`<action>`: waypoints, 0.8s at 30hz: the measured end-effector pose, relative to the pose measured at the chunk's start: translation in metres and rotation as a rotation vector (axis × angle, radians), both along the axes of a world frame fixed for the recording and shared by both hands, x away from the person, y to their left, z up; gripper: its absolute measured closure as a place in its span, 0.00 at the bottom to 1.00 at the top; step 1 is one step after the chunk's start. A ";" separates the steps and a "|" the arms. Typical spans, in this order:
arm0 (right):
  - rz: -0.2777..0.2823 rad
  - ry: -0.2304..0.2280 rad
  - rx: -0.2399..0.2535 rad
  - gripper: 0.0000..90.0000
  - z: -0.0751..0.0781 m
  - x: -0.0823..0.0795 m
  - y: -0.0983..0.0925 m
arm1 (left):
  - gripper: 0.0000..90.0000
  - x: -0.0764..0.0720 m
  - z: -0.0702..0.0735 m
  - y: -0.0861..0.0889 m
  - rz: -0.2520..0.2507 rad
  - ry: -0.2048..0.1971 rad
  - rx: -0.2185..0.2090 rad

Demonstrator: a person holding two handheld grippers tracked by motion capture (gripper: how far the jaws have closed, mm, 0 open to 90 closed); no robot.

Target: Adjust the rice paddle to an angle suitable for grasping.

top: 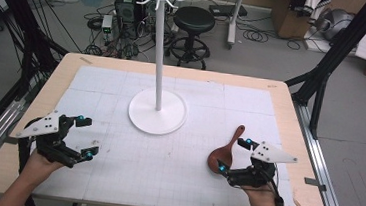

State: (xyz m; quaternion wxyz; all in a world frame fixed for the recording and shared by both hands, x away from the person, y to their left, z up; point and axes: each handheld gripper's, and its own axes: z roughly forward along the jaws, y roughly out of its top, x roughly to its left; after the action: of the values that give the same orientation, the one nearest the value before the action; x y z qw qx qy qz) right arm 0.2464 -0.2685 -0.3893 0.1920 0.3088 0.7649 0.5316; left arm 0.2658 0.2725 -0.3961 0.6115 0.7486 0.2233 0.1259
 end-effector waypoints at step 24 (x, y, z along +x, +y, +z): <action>-0.050 0.005 -0.062 0.08 0.007 0.003 -0.004 | 0.02 -0.001 0.000 0.000 0.000 0.000 -0.001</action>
State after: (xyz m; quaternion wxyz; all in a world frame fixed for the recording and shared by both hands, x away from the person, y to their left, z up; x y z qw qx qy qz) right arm 0.2494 -0.2721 -0.3828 0.2130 0.3231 0.7736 0.5018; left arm 0.2650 0.2726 -0.3956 0.6120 0.7482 0.2234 0.1256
